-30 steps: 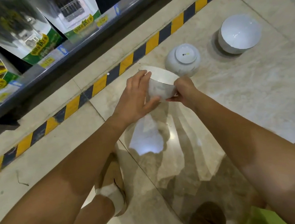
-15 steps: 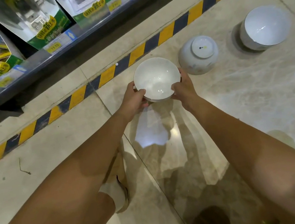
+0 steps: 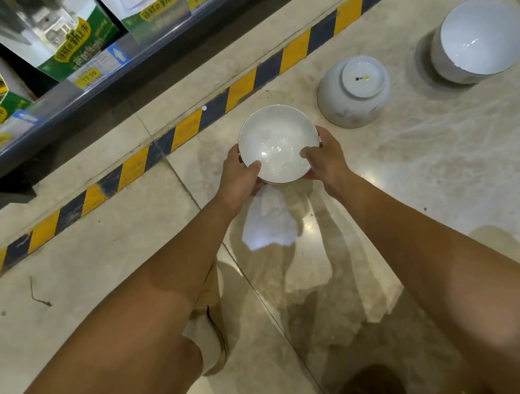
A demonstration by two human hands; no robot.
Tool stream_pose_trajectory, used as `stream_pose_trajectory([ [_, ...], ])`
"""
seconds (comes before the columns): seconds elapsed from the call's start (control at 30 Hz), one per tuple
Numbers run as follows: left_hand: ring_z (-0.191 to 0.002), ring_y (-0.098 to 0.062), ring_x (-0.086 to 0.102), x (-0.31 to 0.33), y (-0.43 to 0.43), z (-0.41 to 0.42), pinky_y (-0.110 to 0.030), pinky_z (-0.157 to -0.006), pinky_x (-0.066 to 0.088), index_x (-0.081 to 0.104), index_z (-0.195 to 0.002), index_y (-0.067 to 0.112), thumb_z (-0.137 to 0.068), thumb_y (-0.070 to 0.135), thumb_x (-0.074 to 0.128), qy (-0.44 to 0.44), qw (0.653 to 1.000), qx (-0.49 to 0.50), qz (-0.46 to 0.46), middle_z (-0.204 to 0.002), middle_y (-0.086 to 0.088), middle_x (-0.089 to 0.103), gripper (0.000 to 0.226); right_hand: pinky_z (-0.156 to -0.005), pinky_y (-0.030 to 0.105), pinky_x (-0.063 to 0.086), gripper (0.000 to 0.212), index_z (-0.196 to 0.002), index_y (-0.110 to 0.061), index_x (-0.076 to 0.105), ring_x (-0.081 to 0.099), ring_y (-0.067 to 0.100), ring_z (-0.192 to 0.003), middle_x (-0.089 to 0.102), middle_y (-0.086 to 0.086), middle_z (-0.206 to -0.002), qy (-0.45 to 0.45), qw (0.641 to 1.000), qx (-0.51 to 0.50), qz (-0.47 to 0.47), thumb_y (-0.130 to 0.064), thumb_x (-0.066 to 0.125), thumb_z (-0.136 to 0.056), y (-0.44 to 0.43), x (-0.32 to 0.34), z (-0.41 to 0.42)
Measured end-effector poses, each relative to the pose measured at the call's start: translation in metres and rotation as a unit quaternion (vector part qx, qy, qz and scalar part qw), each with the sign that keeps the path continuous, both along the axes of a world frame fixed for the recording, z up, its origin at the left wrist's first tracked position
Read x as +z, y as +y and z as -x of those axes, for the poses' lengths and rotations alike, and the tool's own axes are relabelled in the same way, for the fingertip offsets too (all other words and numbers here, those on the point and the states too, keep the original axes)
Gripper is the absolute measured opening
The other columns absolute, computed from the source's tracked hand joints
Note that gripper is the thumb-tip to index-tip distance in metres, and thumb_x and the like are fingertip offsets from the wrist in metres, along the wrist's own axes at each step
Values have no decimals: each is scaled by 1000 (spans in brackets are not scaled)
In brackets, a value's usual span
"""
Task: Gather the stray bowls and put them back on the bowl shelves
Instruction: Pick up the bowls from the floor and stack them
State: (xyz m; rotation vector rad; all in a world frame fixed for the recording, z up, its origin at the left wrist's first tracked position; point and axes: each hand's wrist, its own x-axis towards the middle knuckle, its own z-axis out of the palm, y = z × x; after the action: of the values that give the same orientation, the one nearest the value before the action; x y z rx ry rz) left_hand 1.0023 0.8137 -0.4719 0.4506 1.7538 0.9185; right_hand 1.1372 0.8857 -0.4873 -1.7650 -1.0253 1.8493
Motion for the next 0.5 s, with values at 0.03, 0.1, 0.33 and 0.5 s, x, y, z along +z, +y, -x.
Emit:
stream_pose_trajectory([
  [0.03, -103, -17, 49, 0, -1, -1, -20, -61, 56, 31, -142, 15, -91, 2, 51, 2, 1000, 1, -7, -122, -4, 43, 56, -83, 46, 57, 56, -134, -17, 45, 54, 25, -106, 51, 3, -115, -3, 1000, 2, -1, 5, 45, -82, 0, -1, -1],
  [0.1, -103, -15, 47, 0, -3, -1, -16, -56, 56, 28, -142, 16, -91, 1, 52, -1, 1000, 3, -20, -120, -1, 40, 59, -80, 45, 58, 56, -133, -19, 46, 55, 26, -106, 52, 4, -115, -8, 1000, 8, -4, 3, 47, -81, 0, -2, -1],
  [0.33, -103, -15, 46, -5, -6, -1, -18, -54, 57, 27, -143, 18, -90, -2, 52, 4, 1000, 5, -24, -119, 1, 39, 61, -60, 31, 57, 54, -131, -20, 46, 56, 26, -104, 52, 6, -115, -7, 999, 29, -17, 0, 48, -81, -3, -2, -3],
  [0.5, -105, -17, 48, -7, -6, -2, -23, -65, 56, 29, -141, 14, -89, 1, 53, 33, 999, -13, -5, -121, -3, 44, 58, -77, 39, 58, 49, -128, -20, 48, 58, 27, -105, 55, 5, -112, -26, 997, 63, -42, -3, 49, -82, -3, -2, -3],
])
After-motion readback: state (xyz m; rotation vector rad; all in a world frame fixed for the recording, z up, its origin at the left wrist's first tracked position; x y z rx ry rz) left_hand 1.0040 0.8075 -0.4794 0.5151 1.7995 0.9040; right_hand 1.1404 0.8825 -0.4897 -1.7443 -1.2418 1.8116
